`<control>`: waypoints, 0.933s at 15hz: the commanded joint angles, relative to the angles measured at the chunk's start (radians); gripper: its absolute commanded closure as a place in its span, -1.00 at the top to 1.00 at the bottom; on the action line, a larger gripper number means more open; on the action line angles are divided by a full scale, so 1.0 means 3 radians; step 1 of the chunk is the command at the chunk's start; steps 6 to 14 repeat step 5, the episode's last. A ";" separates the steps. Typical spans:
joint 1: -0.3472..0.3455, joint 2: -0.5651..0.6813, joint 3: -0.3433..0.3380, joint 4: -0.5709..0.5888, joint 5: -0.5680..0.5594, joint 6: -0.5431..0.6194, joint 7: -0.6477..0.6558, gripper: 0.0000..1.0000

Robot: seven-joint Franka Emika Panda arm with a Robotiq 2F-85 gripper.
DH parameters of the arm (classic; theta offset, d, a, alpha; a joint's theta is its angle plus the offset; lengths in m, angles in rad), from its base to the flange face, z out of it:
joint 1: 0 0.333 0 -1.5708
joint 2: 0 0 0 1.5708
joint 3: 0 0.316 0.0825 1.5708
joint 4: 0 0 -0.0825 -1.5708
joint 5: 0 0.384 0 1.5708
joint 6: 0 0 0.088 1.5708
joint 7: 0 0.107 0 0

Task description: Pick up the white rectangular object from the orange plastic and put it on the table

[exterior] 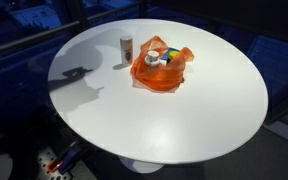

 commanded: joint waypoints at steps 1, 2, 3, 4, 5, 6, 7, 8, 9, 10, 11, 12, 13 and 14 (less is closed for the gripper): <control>-0.0030 -0.0027 -0.0048 0.0194 0.0114 -0.0410 -0.0261 1.00; -0.0016 -0.0070 -0.0054 0.0143 0.0143 -0.0449 -0.0313 1.00; -0.0035 -0.0020 -0.0014 0.0125 0.0056 -0.0313 -0.0166 1.00; -0.0035 -0.0023 -0.0016 0.0127 0.0059 -0.0330 -0.0176 1.00; -0.0034 -0.0019 -0.0014 0.0124 0.0059 -0.0328 -0.0176 1.00; -0.0034 -0.0019 -0.0014 0.0124 0.0059 -0.0328 -0.0176 1.00; -0.0034 -0.0019 -0.0014 0.0124 0.0059 -0.0328 -0.0176 1.00; -0.0034 -0.0019 -0.0014 0.0124 0.0059 -0.0328 -0.0176 1.00; -0.0034 -0.0019 -0.0014 0.0124 0.0059 -0.0328 -0.0176 1.00; -0.0034 -0.0019 -0.0014 0.0124 0.0059 -0.0328 -0.0176 1.00; -0.0034 -0.0019 -0.0014 0.0124 0.0059 -0.0328 -0.0176 1.00; -0.0034 -0.0019 -0.0014 0.0124 0.0059 -0.0328 -0.0176 1.00; -0.0034 -0.0019 -0.0014 0.0124 0.0059 -0.0328 -0.0176 1.00; -0.0034 -0.0019 -0.0014 0.0124 0.0059 -0.0328 -0.0176 1.00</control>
